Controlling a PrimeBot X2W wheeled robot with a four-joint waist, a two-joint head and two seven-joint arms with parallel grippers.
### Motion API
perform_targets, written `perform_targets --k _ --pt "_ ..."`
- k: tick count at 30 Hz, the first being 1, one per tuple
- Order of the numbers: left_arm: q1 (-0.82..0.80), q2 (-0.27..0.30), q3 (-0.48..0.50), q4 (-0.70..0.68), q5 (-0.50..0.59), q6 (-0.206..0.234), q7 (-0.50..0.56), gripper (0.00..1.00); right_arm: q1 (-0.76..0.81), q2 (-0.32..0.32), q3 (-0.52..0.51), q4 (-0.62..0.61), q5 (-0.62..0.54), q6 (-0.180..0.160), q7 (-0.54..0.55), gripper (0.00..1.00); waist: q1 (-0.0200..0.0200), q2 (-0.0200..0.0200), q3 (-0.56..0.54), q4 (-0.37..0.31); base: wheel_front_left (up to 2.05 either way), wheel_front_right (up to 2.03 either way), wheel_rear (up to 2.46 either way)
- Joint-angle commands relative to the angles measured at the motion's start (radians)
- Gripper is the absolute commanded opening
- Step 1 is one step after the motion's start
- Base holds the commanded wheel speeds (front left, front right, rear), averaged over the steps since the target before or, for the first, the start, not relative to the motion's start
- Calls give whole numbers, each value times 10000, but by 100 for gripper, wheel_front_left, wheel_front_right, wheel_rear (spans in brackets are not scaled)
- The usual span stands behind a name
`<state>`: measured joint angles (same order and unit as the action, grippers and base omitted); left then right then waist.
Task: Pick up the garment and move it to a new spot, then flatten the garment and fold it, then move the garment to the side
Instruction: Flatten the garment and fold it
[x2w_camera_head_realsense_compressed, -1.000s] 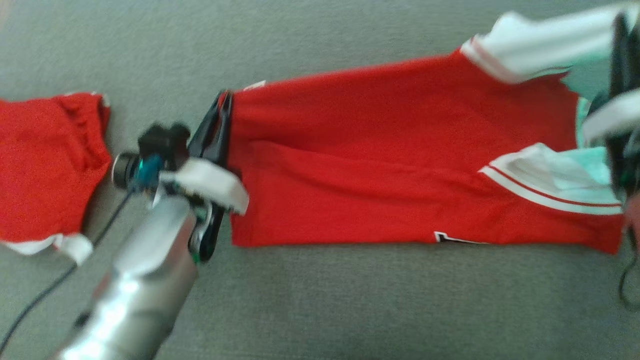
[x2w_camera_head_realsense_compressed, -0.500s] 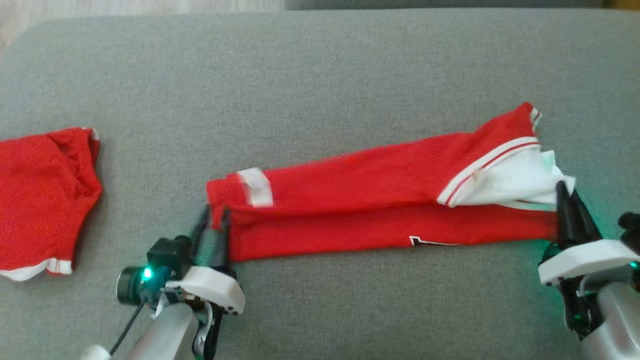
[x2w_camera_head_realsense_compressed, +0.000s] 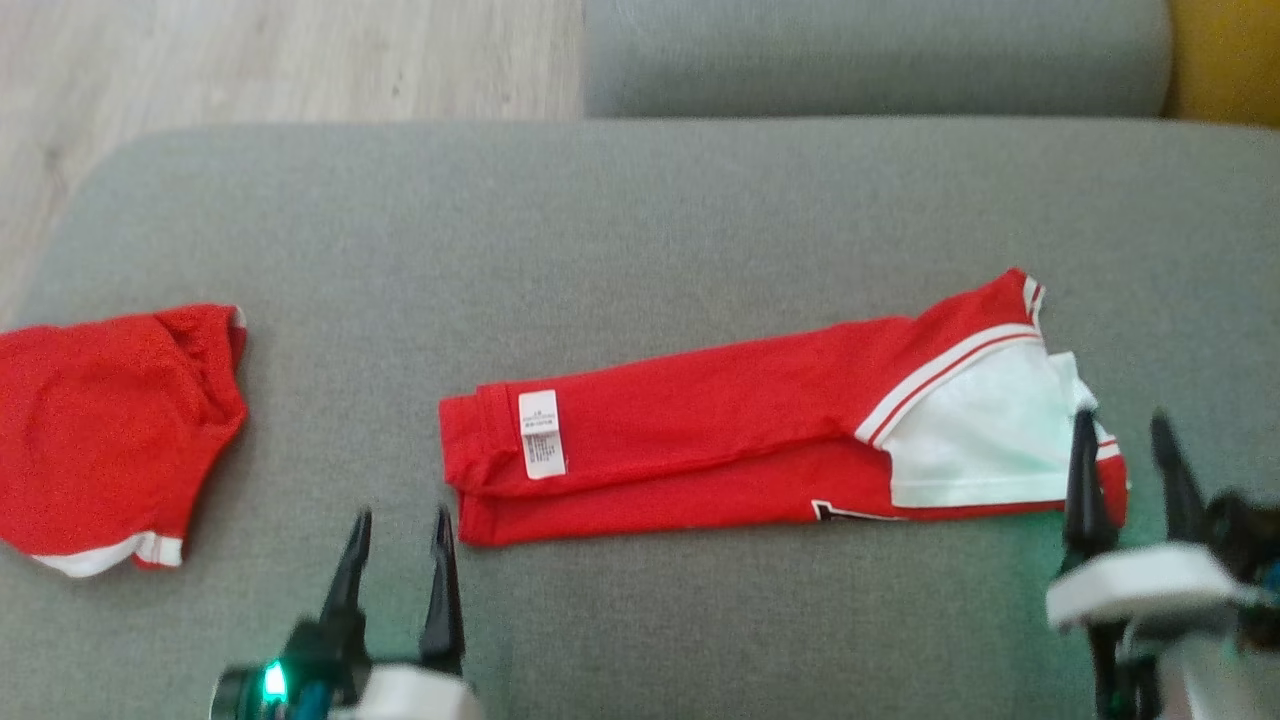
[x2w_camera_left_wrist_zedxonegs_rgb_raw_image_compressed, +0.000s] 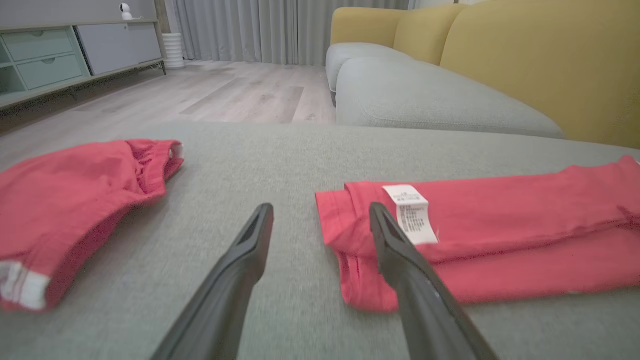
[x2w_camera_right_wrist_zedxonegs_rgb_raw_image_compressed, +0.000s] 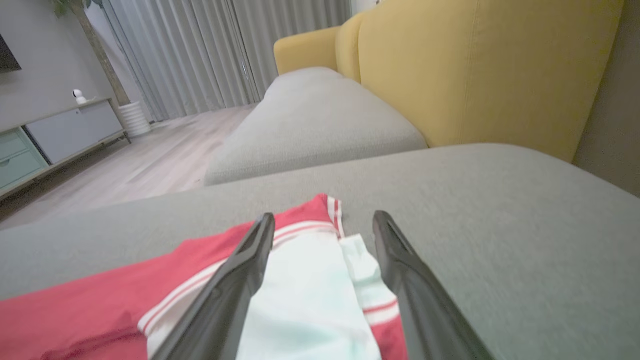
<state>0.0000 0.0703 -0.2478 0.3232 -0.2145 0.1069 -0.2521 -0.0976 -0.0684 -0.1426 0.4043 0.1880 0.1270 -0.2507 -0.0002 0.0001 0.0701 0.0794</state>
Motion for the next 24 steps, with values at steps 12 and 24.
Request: perform_targets --k 12,24 --pt "561 -175 845 -577 442 -577 -97 100 313 158 189 93 -218 37 -110 100 2 -1 -490 82 0 0 0" --pt "-154 -198 22 -300 -198 -505 -97 100 -2469 -819 343 2737 -261 37 831 100 2 -1 824 527 0 0 0"
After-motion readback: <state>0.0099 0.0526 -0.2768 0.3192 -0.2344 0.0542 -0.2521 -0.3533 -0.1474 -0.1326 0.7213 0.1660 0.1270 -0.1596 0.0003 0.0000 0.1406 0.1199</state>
